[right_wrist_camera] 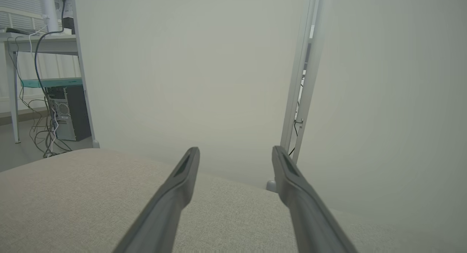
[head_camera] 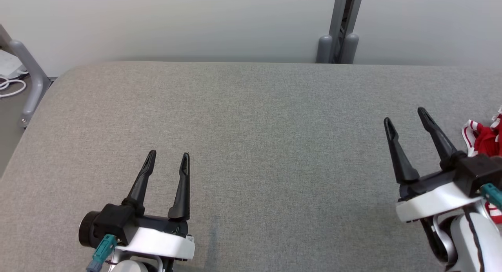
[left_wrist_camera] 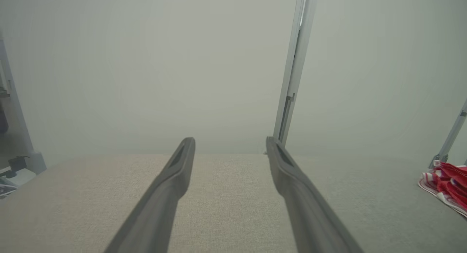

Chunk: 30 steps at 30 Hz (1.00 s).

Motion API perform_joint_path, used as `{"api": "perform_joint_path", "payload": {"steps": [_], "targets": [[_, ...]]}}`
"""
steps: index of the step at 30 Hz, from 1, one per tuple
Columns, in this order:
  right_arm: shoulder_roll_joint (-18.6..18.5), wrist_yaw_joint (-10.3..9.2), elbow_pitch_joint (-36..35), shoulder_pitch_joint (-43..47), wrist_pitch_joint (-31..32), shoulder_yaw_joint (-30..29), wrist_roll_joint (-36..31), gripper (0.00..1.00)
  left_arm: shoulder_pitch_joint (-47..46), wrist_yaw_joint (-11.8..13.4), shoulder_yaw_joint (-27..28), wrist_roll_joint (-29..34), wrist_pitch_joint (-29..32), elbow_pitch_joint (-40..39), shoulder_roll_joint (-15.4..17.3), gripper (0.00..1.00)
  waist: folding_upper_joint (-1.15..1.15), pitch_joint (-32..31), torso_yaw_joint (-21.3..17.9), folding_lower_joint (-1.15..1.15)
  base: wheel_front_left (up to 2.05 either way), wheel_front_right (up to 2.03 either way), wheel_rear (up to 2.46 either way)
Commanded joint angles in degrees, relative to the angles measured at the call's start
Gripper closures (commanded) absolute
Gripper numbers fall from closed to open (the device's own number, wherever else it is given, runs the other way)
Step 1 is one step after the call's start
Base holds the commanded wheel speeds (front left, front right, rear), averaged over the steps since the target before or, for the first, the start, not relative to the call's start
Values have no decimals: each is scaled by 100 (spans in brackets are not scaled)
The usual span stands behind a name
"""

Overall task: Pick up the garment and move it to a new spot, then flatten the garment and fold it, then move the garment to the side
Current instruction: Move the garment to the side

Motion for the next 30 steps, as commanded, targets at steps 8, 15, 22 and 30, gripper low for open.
{"api": "perform_joint_path", "payload": {"steps": [8,15,22,30], "targets": [[652,-6,-138,502,-112,-686,-600,0,138,57,107,-139,2,180,19,0,0,13,39,0,0,0,0],[847,-6,-177,790,-106,-1123,-990,0,202,46,152,-62,2,236,19,0,0,-1,16,0,0,0,0],[866,-6,-183,1039,-107,-1168,-716,0,246,-42,139,-18,1,413,19,0,0,-62,-83,0,0,0,0],[864,-6,-191,1085,-107,-1104,-539,0,167,14,134,168,1,422,19,0,0,-23,-157,0,0,0,0]]}}
